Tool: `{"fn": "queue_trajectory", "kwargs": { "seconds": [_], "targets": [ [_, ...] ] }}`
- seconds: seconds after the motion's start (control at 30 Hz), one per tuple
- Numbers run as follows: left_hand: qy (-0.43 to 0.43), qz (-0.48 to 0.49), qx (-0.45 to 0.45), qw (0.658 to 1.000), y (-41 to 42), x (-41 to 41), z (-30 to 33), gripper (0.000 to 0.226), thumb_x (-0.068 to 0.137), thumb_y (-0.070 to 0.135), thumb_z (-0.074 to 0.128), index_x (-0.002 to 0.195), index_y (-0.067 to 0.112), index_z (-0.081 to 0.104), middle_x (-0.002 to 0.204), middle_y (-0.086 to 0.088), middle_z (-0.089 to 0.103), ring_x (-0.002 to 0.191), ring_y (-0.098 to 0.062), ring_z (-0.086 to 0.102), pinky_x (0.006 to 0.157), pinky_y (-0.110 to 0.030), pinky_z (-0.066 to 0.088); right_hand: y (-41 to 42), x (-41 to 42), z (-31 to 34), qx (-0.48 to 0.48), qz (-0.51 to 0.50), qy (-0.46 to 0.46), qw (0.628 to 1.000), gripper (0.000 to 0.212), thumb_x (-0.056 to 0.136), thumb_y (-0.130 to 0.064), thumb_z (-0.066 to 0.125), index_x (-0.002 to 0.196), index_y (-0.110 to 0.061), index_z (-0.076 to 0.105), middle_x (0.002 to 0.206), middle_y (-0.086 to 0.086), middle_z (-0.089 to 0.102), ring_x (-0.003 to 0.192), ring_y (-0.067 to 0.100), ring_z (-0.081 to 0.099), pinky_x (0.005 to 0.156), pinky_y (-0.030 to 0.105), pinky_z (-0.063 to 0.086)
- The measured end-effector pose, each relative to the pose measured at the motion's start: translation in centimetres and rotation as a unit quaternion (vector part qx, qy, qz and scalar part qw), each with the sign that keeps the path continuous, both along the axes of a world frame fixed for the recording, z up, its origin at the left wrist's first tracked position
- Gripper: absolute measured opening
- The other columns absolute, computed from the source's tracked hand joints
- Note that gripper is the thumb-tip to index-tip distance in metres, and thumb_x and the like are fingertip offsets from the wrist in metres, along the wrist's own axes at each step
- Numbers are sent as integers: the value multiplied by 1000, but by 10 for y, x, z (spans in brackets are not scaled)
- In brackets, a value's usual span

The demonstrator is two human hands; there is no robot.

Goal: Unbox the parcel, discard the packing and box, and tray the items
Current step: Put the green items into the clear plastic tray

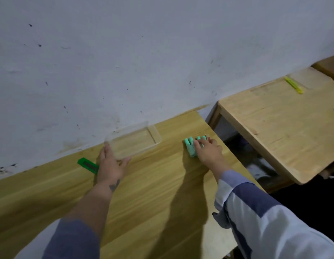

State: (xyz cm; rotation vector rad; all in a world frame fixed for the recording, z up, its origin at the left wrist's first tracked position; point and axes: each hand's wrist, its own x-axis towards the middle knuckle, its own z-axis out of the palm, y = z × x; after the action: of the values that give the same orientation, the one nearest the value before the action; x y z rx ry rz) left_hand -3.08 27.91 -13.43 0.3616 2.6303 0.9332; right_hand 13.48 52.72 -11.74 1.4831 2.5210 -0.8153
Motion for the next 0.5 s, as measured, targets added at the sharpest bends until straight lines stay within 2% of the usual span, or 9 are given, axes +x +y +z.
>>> {"fn": "queue_trajectory", "kwargs": {
  "seconds": [0.03,0.1,0.27,0.4,0.5],
  "targets": [
    [-5,-8,6,1000,-1,0,-1,96,87,42,63,153,19,-1,160,-7,7,146,-28,17,117,-44,24,0,-5,1,-10,7,-13,1000,58,87,-63,38,135,-31,44,146,12,28,128,39,33,104,50,33],
    [-11,-13,13,1000,1,-1,-1,97,85,44,64,153,20,-1,161,-6,7,146,-27,17,117,-44,24,-4,-12,2,4,26,-48,998,68,80,-63,55,137,-30,41,147,12,23,127,39,32,103,51,37],
    [-14,16,17,1000,10,-8,-1,91,86,48,61,153,16,9,158,-11,20,144,-30,21,116,-43,24,-8,-17,0,45,53,-55,996,62,80,-51,63,135,-28,44,147,9,27,125,35,36,99,48,43],
    [-18,16,9,1000,10,-9,2,91,86,46,63,153,15,10,157,-10,23,144,-30,23,117,-40,24,-6,-33,12,62,111,5,992,60,76,-52,67,129,-27,53,148,5,34,126,31,43,103,43,43],
    [-22,13,7,1000,6,-8,7,94,83,42,68,153,15,11,156,-10,25,144,-28,24,116,-36,23,-11,-60,34,53,212,67,974,58,70,-47,73,122,-25,60,146,7,39,127,30,46,108,36,39]
  ]
}}
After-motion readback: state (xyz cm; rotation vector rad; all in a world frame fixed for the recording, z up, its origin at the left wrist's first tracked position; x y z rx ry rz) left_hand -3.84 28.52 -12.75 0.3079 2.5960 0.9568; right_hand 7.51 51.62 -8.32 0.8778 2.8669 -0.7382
